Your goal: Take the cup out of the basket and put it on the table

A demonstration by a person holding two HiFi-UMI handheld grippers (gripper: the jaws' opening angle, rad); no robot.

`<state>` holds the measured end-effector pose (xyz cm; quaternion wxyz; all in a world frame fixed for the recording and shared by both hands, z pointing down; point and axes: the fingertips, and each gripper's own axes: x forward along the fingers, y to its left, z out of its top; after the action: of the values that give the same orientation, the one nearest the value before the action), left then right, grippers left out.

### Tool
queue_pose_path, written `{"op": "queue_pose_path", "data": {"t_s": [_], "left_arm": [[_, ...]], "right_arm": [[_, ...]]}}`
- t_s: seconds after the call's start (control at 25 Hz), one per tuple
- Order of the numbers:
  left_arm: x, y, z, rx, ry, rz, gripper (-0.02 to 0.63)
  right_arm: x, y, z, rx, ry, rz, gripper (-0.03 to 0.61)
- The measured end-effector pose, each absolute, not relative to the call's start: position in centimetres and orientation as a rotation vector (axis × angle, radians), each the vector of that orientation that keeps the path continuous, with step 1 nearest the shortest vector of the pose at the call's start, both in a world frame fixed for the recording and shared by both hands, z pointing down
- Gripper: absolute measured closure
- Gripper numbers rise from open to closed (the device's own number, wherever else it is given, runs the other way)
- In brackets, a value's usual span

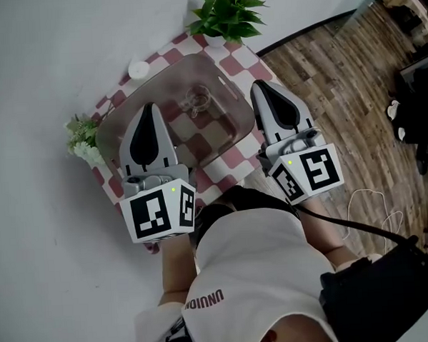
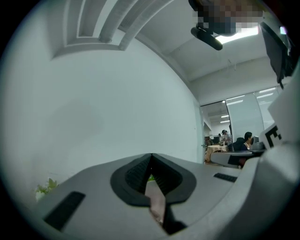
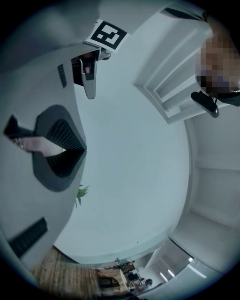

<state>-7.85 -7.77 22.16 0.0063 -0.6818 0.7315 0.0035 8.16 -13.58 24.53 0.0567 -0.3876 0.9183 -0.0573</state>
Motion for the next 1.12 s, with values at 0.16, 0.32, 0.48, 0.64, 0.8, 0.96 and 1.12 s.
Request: {"op": "queue_pose_path", "data": {"t_s": [0.16, 0.32, 0.48, 0.64, 0.8, 0.96, 1.12], "left_arm": [[-8.2, -8.9, 22.1, -2.103, 2.318, -0.003, 0.601], [-8.9, -9.7, 21.8, -2.094, 2.341, -0.002, 0.601], [-9.8, -10.6, 21.0, -2.112, 2.328, 0.003, 0.601], [-9.9, -11.5, 20.2, -2.136, 2.286, -0.004, 0.601], [-10.0, -12.7, 21.3, -2.206, 2.245, -0.067, 0.601], [-10.3, -13.6, 23.3, -2.276, 2.236, -0.114, 0.601], [-10.8, -14.7, 25.4, -2.349, 2.219, -0.145, 0.601]], "right_arm": [[8.5, -15.3, 24.5, -1.162, 2.781, -0.190, 0.561], [8.3, -16.5, 24.5, -1.149, 2.781, -0.210, 0.561], [7.4, -17.3, 24.5, -1.147, 2.781, -0.224, 0.561], [6.9, -18.0, 24.1, -1.152, 2.775, -0.214, 0.561], [6.7, -18.7, 23.7, -1.172, 2.756, -0.210, 0.561], [6.3, -19.0, 23.9, -1.200, 2.752, -0.214, 0.561], [6.0, -19.1, 24.3, -1.225, 2.751, -0.219, 0.561]]}}
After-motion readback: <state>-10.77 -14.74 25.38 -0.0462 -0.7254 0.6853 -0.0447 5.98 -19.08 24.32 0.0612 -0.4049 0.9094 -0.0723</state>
